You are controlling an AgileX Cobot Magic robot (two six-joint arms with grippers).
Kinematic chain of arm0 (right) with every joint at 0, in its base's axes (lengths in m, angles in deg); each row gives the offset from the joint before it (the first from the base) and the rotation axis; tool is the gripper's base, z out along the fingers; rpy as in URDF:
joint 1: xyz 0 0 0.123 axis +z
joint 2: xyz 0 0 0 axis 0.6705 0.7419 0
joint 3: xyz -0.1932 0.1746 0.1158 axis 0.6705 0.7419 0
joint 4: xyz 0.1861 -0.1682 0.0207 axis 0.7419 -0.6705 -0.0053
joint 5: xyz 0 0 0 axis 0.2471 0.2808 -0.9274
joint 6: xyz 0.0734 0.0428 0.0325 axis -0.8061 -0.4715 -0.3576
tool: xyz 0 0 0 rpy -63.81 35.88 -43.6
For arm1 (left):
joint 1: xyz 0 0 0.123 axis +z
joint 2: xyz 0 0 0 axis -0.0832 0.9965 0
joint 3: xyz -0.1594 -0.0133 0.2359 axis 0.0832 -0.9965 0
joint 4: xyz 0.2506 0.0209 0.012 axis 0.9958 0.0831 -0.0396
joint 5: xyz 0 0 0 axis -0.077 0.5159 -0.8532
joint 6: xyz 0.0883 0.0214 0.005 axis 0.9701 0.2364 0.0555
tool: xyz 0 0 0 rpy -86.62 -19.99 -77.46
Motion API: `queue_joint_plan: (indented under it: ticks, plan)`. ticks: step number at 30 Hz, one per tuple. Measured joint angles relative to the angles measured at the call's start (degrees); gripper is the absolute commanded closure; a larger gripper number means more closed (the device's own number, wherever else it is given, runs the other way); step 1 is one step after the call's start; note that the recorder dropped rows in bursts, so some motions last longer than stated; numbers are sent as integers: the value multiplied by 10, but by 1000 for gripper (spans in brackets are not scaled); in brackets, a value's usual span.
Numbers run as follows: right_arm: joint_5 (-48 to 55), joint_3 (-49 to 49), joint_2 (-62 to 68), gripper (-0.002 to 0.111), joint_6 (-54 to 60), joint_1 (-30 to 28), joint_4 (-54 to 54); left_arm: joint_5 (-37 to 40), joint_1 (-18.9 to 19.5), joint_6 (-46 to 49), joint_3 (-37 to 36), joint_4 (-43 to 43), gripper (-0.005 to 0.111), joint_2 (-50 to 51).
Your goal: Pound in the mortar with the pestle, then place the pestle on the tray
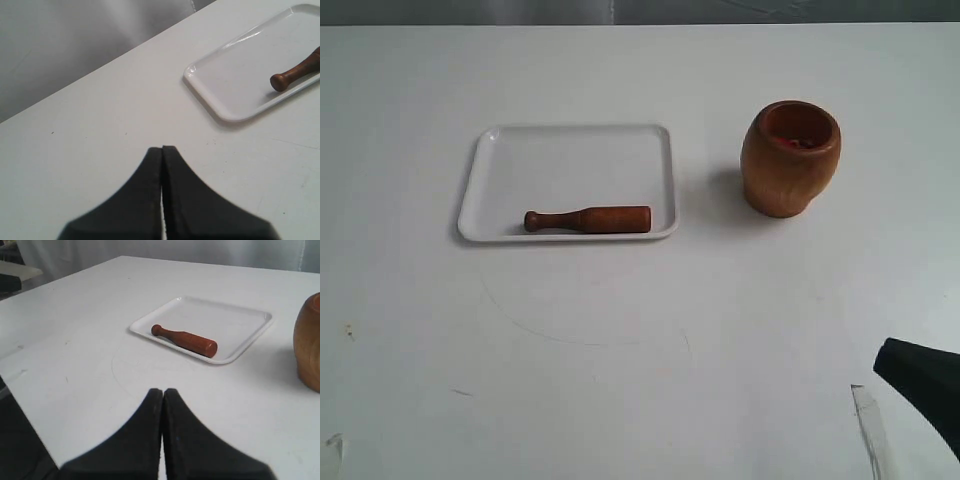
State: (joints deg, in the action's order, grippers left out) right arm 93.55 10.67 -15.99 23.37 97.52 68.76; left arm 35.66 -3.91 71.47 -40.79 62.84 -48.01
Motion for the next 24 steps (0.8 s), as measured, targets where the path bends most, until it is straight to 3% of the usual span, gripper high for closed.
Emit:
queue_joint_plan:
  ticks: [6,9,24]
  plan:
    - [0,0,0,108,57,4,-1,0,0,0,0,0,107,0]
    - [0,0,0,108,64,-27,-3,0,0,0,0,0,107,0]
    - [0,0,0,108,73,-490,-22,0,0,0,0,0,107,0]
